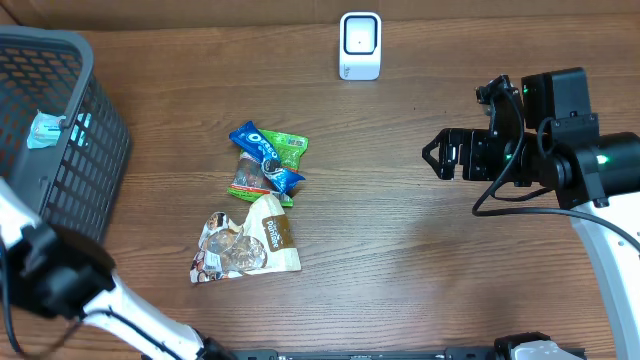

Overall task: Scan the item barcode
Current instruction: 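Grasp the mint-green toilet tissue pack with the left gripper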

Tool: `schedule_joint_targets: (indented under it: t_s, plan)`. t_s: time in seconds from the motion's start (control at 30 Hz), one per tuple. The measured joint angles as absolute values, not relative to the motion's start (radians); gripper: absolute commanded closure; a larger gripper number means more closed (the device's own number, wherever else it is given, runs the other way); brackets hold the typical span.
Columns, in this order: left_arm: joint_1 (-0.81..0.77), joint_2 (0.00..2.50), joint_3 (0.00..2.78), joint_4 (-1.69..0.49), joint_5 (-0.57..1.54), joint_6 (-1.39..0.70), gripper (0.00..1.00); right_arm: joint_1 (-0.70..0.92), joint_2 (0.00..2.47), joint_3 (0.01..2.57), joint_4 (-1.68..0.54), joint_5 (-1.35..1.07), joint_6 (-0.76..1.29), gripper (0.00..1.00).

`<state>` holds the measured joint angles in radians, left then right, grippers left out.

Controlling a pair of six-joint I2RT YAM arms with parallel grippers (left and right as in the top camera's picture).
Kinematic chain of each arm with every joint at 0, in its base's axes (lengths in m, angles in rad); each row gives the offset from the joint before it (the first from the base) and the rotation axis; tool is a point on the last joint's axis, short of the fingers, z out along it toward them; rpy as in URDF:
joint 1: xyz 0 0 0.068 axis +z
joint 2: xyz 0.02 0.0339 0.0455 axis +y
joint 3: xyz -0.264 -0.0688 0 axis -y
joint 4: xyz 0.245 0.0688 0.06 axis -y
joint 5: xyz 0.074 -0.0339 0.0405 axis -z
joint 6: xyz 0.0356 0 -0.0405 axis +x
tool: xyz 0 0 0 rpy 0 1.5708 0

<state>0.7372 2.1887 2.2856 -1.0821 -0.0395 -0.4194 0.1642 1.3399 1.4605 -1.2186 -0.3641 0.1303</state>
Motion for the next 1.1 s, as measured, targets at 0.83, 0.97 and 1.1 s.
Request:
schedule_joint_targets:
  t_s: [0.83,0.97,1.1]
  plan:
    - [0.633,2.51,2.284,-0.928,-0.076,-0.476,0.01,0.165,1.34,1.46,-1.249,-0.396,0.13,0.0]
    - [0.632,2.525,2.284,-0.937,-0.091,-0.498,0.23,0.164,1.34,1.46,-1.248,-0.396,0.131,0.0]
    - [0.632,2.527,2.284,-0.963,-0.111,-0.499,0.96,0.164,1.34,1.46,-1.249,-0.396,0.131,0.0]
